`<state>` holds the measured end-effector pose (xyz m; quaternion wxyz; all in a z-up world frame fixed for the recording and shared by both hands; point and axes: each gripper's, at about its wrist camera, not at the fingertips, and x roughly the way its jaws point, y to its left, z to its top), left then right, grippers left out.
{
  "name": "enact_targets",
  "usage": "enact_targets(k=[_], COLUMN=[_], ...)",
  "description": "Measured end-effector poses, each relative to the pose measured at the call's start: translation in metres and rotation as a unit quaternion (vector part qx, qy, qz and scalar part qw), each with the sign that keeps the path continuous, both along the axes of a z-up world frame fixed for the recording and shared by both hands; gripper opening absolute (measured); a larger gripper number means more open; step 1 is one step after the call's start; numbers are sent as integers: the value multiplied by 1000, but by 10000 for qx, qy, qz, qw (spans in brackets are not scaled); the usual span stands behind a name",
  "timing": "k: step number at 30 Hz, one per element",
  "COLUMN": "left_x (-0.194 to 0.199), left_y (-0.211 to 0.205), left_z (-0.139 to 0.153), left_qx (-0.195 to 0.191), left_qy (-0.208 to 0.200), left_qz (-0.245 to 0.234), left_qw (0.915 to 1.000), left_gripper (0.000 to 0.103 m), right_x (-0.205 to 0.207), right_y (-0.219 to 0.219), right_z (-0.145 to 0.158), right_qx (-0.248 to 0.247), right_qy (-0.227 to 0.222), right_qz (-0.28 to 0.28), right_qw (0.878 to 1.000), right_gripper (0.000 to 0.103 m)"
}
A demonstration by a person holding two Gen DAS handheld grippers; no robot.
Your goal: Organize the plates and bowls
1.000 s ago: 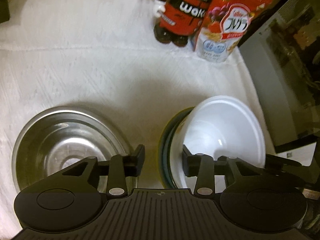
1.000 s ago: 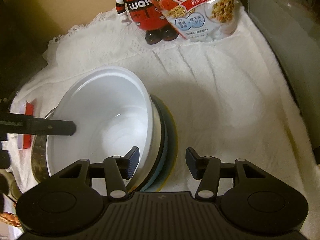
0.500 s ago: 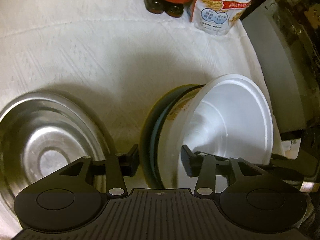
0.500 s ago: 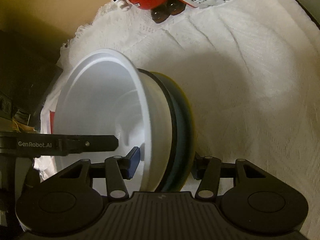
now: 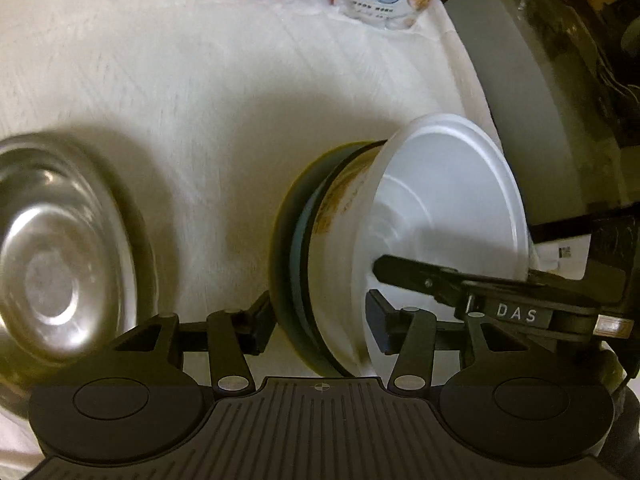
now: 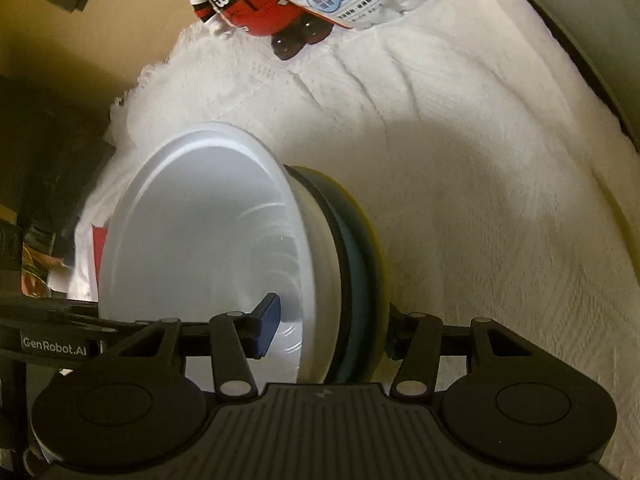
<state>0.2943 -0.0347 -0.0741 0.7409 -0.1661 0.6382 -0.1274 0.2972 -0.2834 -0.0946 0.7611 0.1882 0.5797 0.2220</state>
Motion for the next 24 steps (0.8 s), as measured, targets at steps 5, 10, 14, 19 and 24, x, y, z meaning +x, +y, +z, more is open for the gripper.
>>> enact_targets(k=[5,10,14,19,24], left_x=[2,5,7,5,4], left_y=[-2,-7,-7,-8,-7], left_z=[-4,-3,-3,-2,7], left_qx=[148,347,388,547,710], left_qy=[20,12,24,2,-454], left_qz=[145,41,15,-61,-40], left_qw=[9998,9994,9992,9985,9964], left_gripper=[52,52,50,38,38], right_x=[-2,1,-2,-6,-8], right_y=[10,3,3,2,2], right_z=[3,0,2,2,2], right_qx=[-96,24,-49,-125,-298], right_qy=[-159,-109,-201,-242,-330], right_qz=[189,49,65,2,-46], right_qw=[9996,9999,9998,9996,9990], right_gripper=[60,60,60,60,61])
